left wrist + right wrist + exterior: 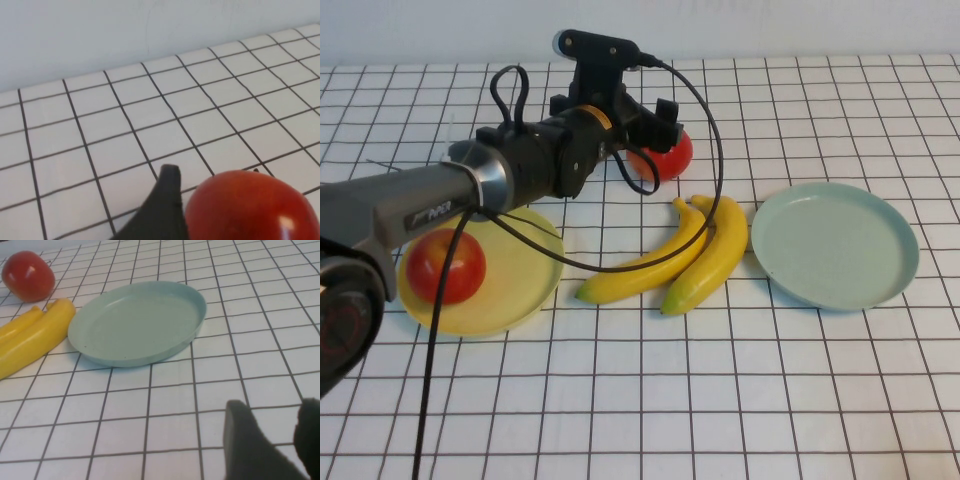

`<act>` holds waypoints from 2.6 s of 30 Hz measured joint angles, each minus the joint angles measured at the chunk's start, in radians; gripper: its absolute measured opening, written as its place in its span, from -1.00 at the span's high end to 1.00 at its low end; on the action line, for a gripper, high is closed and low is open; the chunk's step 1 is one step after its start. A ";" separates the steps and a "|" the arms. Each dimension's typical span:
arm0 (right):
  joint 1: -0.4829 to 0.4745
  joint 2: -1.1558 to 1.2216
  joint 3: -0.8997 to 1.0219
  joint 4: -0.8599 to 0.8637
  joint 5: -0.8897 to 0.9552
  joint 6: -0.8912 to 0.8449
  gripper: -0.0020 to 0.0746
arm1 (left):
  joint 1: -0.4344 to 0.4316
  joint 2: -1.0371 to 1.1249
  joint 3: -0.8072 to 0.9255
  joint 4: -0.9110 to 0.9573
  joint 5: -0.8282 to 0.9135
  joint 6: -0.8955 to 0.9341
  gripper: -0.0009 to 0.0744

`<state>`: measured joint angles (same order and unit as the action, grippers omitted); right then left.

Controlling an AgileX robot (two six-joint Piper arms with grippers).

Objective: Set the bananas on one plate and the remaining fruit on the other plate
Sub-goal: Put one type of fruit in the left plate

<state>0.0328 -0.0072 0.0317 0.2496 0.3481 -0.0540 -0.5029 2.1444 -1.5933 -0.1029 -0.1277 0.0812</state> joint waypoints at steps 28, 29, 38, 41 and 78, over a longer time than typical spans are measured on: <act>0.000 0.000 0.000 0.000 0.000 0.000 0.40 | -0.044 0.134 -0.082 0.411 -0.094 -0.224 -0.80; 0.000 0.000 0.000 0.000 0.000 0.000 0.40 | -0.044 0.141 -0.093 0.416 -0.092 -0.222 -0.80; 0.000 0.000 0.000 0.000 0.000 0.000 0.40 | -0.019 0.153 -0.129 0.429 -0.035 -0.179 -0.80; 0.000 0.000 0.000 0.000 0.000 0.000 0.40 | -0.011 0.153 -0.129 0.430 -0.006 -0.176 -0.80; 0.000 0.000 0.000 0.000 0.000 0.000 0.40 | 0.007 0.176 -0.148 0.437 0.009 -0.351 -0.56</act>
<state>0.0328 -0.0072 0.0317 0.2496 0.3481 -0.0540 -0.4956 2.3206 -1.7408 0.3338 -0.1183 -0.2697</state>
